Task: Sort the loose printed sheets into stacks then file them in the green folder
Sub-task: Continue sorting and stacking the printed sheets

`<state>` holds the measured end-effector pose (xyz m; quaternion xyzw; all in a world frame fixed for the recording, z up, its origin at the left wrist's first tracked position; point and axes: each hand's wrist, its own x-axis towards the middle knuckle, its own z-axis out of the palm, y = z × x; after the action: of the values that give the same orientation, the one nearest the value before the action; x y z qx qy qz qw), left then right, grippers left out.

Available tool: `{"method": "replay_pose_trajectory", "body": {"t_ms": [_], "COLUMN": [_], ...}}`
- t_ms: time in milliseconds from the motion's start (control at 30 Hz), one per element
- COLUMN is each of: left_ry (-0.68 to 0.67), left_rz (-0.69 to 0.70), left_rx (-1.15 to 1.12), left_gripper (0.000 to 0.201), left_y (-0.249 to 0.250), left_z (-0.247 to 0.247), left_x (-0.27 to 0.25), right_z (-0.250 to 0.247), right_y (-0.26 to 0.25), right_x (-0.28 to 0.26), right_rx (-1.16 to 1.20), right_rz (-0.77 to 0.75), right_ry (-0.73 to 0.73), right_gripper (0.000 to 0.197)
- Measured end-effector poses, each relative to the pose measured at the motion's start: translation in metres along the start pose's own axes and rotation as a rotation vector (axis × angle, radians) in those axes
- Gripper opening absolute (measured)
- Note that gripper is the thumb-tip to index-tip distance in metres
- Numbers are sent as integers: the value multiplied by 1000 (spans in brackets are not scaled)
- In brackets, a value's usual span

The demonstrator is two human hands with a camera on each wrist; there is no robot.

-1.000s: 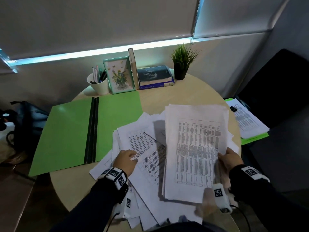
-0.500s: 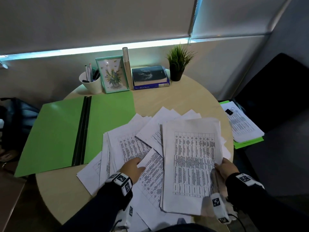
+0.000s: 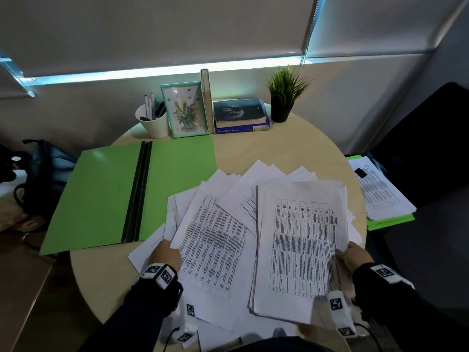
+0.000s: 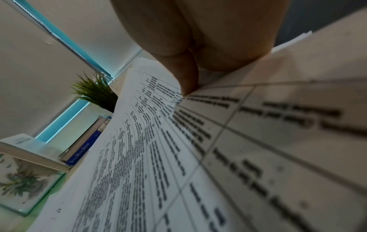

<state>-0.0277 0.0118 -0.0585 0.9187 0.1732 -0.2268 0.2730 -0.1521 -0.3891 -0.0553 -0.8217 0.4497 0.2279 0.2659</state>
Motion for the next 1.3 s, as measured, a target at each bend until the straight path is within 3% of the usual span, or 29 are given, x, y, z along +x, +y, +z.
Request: {"method": "replay_pose_trajectory", "body": {"t_ms": [167,333,467,500,600,633,767,900,1067,1200,1300], "left_ry": [-124,-90,-140,-166,-200,-198,-225,-327,-291,-252,-146], "left_rz": [-55,-37,-36,-42,-11,8,69,69,24,-84,-169], "left_rx": [-13,-83,-293,-327,-350,-362,-358,-377,-443,-595,-599], "left_gripper": [28,41,21,30,83,88,57,83,72,95,77], "left_y": [-3,11,17,18,17,15,30,35,36,19,8], "left_z": [9,7,1,0,4,8,2,1,-6,-22,-33], "left_x": [-10,-24,-26,-25,-20,-16,-31,-35,-32,-14,-1], "right_z": [2,-1,1,2,4,5,5,6,6,8,7], "right_y": [0,-2,-2,-1,0,2,2,2,4,4,4], "right_x": [2,-6,-5,-2,3,5,5,5,5,6,6], "right_rx": [1,68,2,0,14,-1,4,19,38,52,65], "right_rz": [8,-6,-18,3,21,17,25,25,17,7,10], "right_ry": [5,38,25,19,33,40,31,31,45,55,58], "right_gripper": [41,42,41,40,41,42,42,42,41,42,42]}}
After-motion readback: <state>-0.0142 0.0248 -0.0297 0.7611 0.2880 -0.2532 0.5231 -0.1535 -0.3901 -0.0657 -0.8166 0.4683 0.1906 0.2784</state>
